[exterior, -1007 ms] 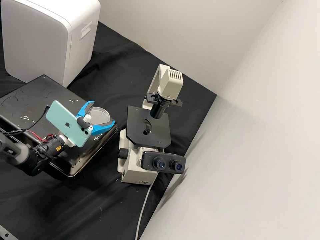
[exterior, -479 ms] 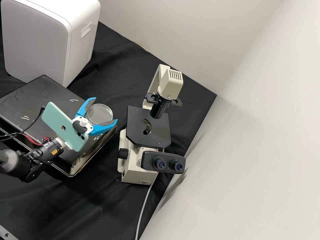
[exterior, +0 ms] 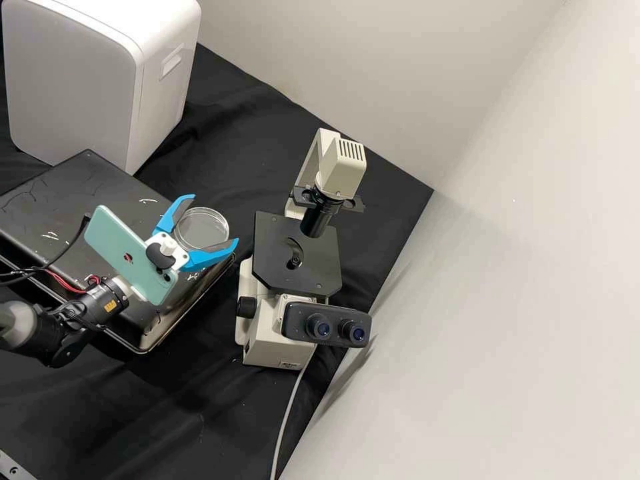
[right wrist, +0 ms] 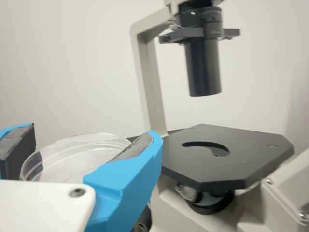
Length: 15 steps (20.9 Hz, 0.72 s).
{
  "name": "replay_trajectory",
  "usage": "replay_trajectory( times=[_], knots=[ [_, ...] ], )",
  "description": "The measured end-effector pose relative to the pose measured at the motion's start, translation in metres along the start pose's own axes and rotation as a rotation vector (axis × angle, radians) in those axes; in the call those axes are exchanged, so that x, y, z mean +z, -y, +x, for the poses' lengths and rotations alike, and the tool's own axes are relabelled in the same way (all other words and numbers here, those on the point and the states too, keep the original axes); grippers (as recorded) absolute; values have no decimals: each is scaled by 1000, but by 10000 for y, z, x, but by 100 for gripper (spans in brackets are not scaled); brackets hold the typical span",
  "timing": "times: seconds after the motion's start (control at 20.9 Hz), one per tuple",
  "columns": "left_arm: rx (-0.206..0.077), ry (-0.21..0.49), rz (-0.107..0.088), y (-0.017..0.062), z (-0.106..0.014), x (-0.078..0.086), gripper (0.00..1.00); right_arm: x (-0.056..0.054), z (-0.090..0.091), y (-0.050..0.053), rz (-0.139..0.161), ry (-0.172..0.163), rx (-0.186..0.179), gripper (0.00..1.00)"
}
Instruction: Place the petri dish on the microscope
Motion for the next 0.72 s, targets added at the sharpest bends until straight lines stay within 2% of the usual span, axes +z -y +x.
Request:
replay_trajectory(
  times=[0.24, 0.48, 0.72],
  knots=[
    [0, -2, -2, 0, 0, -3, 100, 76, 146, -71, 2, 18, 23, 0],
    [0, -6, -29, -1, -2, -14, 100, 166, 268, -99, 1, 58, 20, 0],
    [-2, 4, -21, 1, -3, -12, 100, 243, 379, -87, 2, 96, 0, 0]
  ],
)
